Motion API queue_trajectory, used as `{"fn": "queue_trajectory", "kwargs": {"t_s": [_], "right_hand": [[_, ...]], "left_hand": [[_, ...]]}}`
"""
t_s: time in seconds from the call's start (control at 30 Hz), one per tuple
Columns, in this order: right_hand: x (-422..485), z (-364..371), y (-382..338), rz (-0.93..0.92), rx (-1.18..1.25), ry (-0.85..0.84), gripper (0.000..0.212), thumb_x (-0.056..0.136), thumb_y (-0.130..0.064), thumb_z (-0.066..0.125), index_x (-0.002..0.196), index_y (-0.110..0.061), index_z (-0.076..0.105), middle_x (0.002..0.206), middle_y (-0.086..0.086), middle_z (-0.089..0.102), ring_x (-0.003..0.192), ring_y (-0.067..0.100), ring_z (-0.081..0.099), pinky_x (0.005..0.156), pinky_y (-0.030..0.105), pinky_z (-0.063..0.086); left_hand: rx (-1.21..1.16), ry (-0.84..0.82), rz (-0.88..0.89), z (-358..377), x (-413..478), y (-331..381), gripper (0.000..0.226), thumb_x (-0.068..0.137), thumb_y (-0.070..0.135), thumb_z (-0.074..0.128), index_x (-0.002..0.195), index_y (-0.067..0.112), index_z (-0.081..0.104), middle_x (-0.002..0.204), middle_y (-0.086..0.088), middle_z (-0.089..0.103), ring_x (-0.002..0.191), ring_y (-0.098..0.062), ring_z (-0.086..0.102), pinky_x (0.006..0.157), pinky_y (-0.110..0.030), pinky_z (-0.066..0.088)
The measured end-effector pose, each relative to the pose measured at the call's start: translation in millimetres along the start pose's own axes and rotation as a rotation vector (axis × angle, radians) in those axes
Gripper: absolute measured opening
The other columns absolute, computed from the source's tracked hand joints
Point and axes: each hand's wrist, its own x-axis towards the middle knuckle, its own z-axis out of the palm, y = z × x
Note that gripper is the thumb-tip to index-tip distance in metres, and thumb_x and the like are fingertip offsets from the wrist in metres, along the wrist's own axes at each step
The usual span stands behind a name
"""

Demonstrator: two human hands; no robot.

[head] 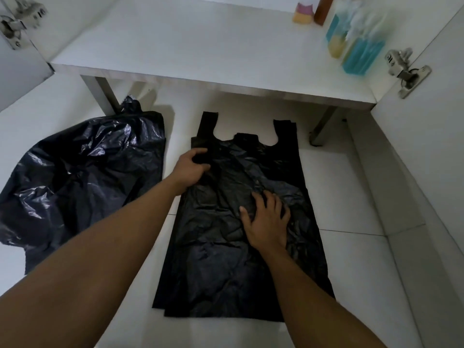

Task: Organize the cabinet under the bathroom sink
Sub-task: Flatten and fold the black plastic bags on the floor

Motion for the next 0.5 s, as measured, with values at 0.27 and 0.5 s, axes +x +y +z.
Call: {"fn": "queue_trajectory", "kwargs": {"t_s": [0.27, 0.5], "right_hand": [[1.5, 7.9, 2.2, 0.013, -0.001, 0.058, 0.057, 0.096, -0.064, 0.035, 0.138, -0.028, 0.047, 0.149, 0.001, 0.039, 0.140, 0.023, 0.029, 0.116, 0.049, 0.016], [4.1, 11.4, 3.5, 0.044, -0.026, 0.042, 0.058, 0.095, -0.066, 0.033, 0.139, -0.030, 0.047, 0.151, -0.002, 0.037, 0.142, 0.020, 0.027, 0.116, 0.047, 0.014]], "left_hand": [[-0.184, 0.015, -0.059, -6.7, 74.9, 21.4, 0.039, 0.096, 0.004, 0.061, 0.132, 0.016, 0.065, 0.135, -0.007, 0.061, 0.110, -0.017, 0.063, 0.093, -0.025, 0.054], [-0.147, 0.047, 0.021, -19.2, 127.4, 45.4, 0.045, 0.094, 0.003, 0.064, 0.137, 0.015, 0.061, 0.136, -0.006, 0.060, 0.113, -0.018, 0.062, 0.101, -0.030, 0.052]]}}
